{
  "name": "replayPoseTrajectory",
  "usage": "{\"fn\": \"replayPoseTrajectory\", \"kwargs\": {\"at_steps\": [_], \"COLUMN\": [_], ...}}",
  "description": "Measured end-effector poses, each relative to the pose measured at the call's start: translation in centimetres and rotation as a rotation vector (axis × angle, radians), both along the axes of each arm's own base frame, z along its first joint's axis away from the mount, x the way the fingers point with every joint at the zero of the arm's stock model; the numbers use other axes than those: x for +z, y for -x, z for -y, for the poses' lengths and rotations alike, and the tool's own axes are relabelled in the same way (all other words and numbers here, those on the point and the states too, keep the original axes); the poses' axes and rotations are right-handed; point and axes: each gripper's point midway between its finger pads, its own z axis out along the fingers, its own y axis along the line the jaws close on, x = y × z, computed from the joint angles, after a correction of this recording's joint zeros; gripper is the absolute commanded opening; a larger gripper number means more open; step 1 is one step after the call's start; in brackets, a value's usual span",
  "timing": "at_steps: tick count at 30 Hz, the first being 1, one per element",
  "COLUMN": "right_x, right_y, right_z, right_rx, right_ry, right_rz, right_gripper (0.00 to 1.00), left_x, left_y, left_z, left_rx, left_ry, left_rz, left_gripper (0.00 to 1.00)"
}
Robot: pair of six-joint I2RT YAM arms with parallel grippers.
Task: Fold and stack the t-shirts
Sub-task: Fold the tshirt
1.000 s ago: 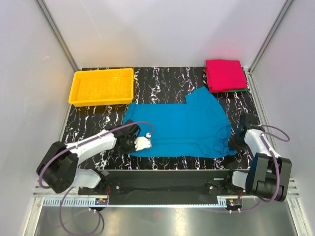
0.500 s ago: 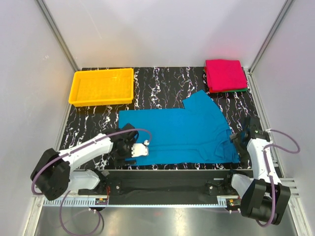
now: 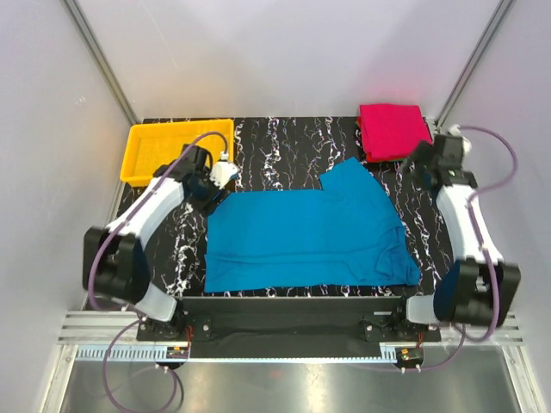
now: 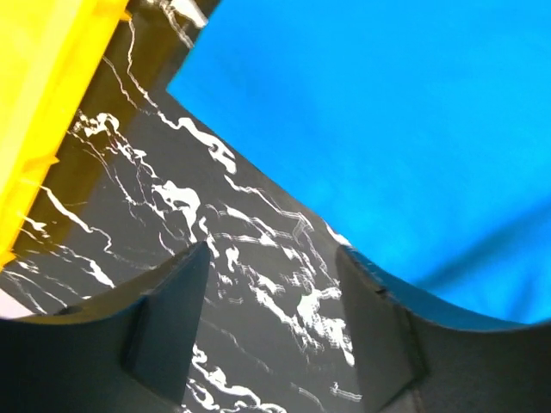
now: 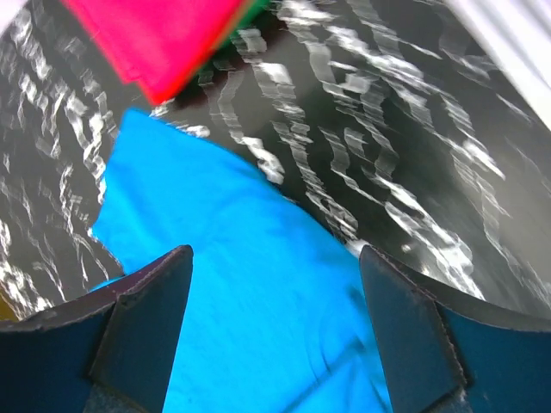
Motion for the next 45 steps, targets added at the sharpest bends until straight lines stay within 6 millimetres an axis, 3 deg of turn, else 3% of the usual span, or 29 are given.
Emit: {"fn": "replayPoseTrajectory", "kwargs": {"at_steps": [6,10,13,16,19,26,29,32,35,36,39,40,41,43,45], "right_x": [-3.4,-6.5,-9.0,-11.5,-13.1,-15.5,-16.9,-16.9,-17.1,-17.1,-17.3,-17.3,-17.4,-17.6,-17.5], "right_y": [-8.0,-11.7,-13.1,-13.2,-12.6,-13.1,-12.7,-12.7,-12.7,-12.7,-12.6,-12.5,-12.4,-12.2,-12.1], "right_z": [-5.0,-5.1,-5.3,-6.1,-6.8,-8.6,-9.5,-10.0,-10.1,-10.1,-10.1,-10.0,-10.0,-10.0,-10.1], "right_rx": [0.289,0.363,0.406,0.454,0.488,0.548,0.575,0.591,0.595,0.595,0.594,0.593,0.595,0.592,0.59], "right_ry": [0.021,0.029,0.022,-0.014,-0.036,-0.018,-0.012,-0.011,-0.016,-0.017,-0.017,-0.017,-0.017,-0.02,-0.022], "right_rz": [-0.076,-0.142,-0.196,-0.246,-0.292,-0.358,-0.397,-0.4,-0.407,-0.408,-0.415,-0.416,-0.421,-0.427,-0.427], "right_gripper": [0.72,0.7,0.68,0.68,0.7,0.69,0.66,0.65,0.58,0.48,0.31,0.22,0.17,0.04,0.0], "left_x": [-5.3,-5.7,-5.2,-5.6,-7.2,-9.7,-9.7,-9.9,-10.0,-10.1,-10.2,-10.3,-10.3,-10.4,-10.4], "left_y": [-4.1,-7.1,-9.5,-10.8,-10.6,-10.6,-11.1,-11.3,-11.3,-11.2,-10.9,-10.7,-10.5,-10.2,-10.2], "left_z": [-1.7,-1.6,-1.0,-0.7,-1.1,-2.8,-2.6,-1.8,-1.0,-0.8,-0.3,-0.1,0.0,0.2,0.3], "left_rx": [0.171,0.235,0.255,0.262,0.267,0.309,0.303,0.277,0.244,0.236,0.211,0.203,0.2,0.179,0.167], "left_ry": [-0.12,-0.12,-0.095,-0.088,-0.096,-0.1,-0.088,-0.057,-0.023,-0.016,0.007,0.011,0.016,0.02,0.024], "left_rz": [-0.045,-0.017,0.028,0.037,-0.003,-0.074,-0.068,-0.081,-0.108,-0.117,-0.142,-0.15,-0.159,-0.17,-0.173], "left_gripper": [0.64,0.69,0.68,0.68,0.67,0.65,0.61,0.59,0.54,0.51,0.32,0.12,0.02,0.0,0.0]}}
